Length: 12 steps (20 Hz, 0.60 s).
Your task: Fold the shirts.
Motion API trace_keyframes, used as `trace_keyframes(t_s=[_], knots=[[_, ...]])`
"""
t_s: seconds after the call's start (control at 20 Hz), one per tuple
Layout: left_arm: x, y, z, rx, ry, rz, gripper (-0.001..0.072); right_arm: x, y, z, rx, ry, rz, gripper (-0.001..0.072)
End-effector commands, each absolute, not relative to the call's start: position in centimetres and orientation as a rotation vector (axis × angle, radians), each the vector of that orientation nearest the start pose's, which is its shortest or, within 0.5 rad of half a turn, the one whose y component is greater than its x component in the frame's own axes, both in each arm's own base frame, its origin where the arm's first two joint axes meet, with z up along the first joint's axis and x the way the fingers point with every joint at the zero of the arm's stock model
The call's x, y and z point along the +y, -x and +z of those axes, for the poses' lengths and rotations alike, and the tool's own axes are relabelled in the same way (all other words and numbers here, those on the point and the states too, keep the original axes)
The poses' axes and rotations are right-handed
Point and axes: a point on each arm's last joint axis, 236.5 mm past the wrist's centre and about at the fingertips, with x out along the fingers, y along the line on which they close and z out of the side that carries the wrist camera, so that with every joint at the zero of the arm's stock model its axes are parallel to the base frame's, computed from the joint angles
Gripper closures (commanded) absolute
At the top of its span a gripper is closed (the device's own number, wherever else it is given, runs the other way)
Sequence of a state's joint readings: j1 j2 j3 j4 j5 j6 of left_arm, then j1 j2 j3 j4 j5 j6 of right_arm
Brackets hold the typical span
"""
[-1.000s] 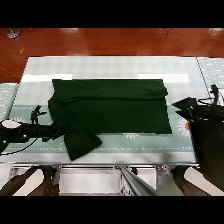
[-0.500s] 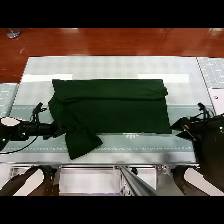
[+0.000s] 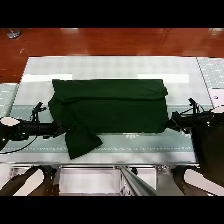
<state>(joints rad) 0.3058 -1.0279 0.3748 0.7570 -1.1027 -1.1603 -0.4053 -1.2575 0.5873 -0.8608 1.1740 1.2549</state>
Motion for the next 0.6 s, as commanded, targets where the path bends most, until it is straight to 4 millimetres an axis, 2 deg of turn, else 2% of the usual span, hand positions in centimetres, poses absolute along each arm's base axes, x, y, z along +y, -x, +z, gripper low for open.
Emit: trace_keyframes(t_s=[0.0, 0.15, 0.3, 0.4, 0.55], knots=[[-8.9, -22.7, -8.6, 1.393, 0.799, -0.29, 0.0681, 5.8, -26.5, -8.2, 1.472, -0.882, 0.285, 0.0682], [-7.6, -25.2, -6.0, 1.329, 0.792, -0.303, 0.0681, 5.3, -27.2, -6.2, 1.479, -0.828, 0.342, 0.0682], [-5.6, -28.5, -2.9, 1.23, 0.757, -0.297, 0.0682, 4.2, -30.0, -4.0, 1.415, -0.806, 0.323, 0.0683], [-5.4, -30.3, -1.4, 1.188, 0.75, -0.304, 0.0682, 3.9, -31.9, -2.3, 1.362, -0.768, 0.332, 0.0683], [-4.5, -33.3, -0.9, 1.166, 0.747, -0.286, 0.0682, 4.0, -34.9, -0.6, 1.308, -0.721, 0.339, 0.0683]])
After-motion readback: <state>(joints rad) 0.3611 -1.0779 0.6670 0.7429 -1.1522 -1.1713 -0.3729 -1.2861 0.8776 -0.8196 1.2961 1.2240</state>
